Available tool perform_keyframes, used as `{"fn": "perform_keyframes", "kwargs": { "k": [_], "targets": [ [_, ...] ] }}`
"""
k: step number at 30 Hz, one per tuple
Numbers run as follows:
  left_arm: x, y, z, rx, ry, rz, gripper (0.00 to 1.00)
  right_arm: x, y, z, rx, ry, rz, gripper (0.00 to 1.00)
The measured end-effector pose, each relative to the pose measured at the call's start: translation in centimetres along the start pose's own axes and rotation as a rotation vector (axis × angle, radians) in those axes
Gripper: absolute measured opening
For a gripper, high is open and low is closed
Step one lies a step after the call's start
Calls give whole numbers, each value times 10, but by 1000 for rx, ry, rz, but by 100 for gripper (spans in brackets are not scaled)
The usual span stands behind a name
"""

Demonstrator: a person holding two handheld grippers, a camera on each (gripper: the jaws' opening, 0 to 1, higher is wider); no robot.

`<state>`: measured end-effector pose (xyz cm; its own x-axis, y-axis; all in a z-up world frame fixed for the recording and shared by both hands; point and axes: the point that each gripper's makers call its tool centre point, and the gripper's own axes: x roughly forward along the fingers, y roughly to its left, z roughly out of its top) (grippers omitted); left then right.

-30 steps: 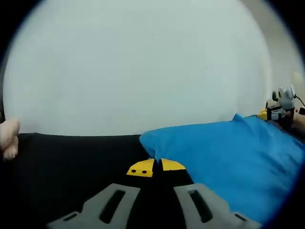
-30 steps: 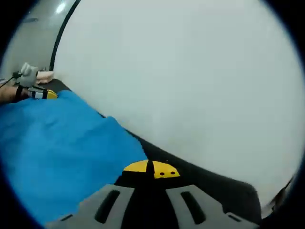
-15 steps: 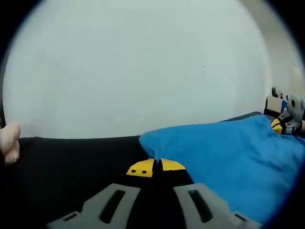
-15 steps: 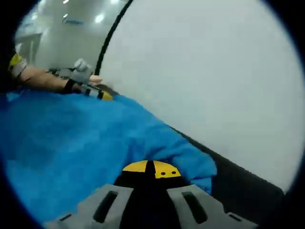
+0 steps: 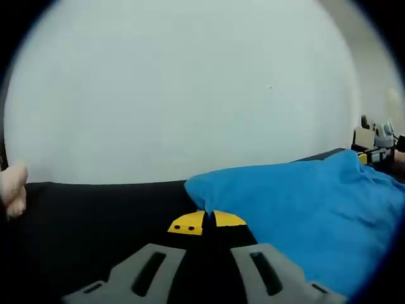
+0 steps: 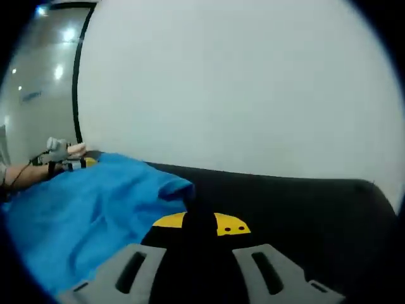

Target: Spread out the cloth and fold it

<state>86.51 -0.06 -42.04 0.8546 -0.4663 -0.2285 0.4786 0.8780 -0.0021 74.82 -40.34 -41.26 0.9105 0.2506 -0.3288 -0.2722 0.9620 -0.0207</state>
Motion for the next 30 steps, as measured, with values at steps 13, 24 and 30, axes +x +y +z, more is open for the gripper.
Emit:
{"fn": "perform_keyframes", "kwargs": {
  "k": [13,24,30],
  "targets": [
    [-14,-11,-2,26,-8,7,1,32,34,5,-90,-12,123,17],
    [-21,-18,-1,56,-12,5,1,15,-3,55,-318,-67,-28,1],
    [-14,-13,0,73,-14,4,1,-2,-21,75,-410,-32,-12,1]
  ]
}}
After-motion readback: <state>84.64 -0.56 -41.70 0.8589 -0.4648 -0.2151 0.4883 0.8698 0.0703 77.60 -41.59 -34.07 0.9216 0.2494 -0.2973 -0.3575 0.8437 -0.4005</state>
